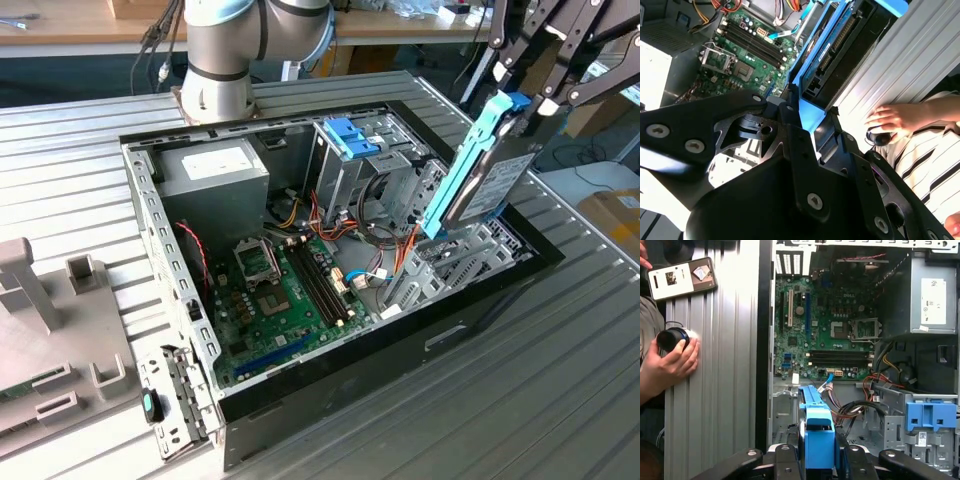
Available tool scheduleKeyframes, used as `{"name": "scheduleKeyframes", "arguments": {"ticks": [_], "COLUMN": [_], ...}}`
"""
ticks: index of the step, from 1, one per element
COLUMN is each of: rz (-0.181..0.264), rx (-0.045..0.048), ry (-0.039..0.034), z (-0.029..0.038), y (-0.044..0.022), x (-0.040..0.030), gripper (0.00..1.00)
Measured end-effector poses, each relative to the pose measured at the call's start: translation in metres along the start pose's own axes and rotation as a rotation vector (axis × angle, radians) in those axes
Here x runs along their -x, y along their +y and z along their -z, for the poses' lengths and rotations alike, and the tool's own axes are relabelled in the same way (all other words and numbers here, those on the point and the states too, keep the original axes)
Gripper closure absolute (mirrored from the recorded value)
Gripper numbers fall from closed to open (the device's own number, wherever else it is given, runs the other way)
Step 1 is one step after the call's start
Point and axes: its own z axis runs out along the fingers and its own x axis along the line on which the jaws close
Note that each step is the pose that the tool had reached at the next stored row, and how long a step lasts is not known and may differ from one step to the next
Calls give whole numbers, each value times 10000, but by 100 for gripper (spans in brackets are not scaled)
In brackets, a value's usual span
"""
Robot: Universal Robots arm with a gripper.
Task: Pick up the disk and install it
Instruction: 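Insert the disk into the insertion slot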
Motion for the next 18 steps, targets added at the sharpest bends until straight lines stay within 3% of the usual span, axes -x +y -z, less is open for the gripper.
{"name": "scheduleKeyframes", "arguments": {"ticks": [5,10,14,18], "rz": [-202,-229,-232,-230], "rx": [0,0,-1,-1], "ry": [-3,-4,-4,-5], "z": [-132,-160,-180,-196], "y": [-62,-84,-174,-193], "x": [-48,-38,32,123], "gripper": [64,64,64,64]}}
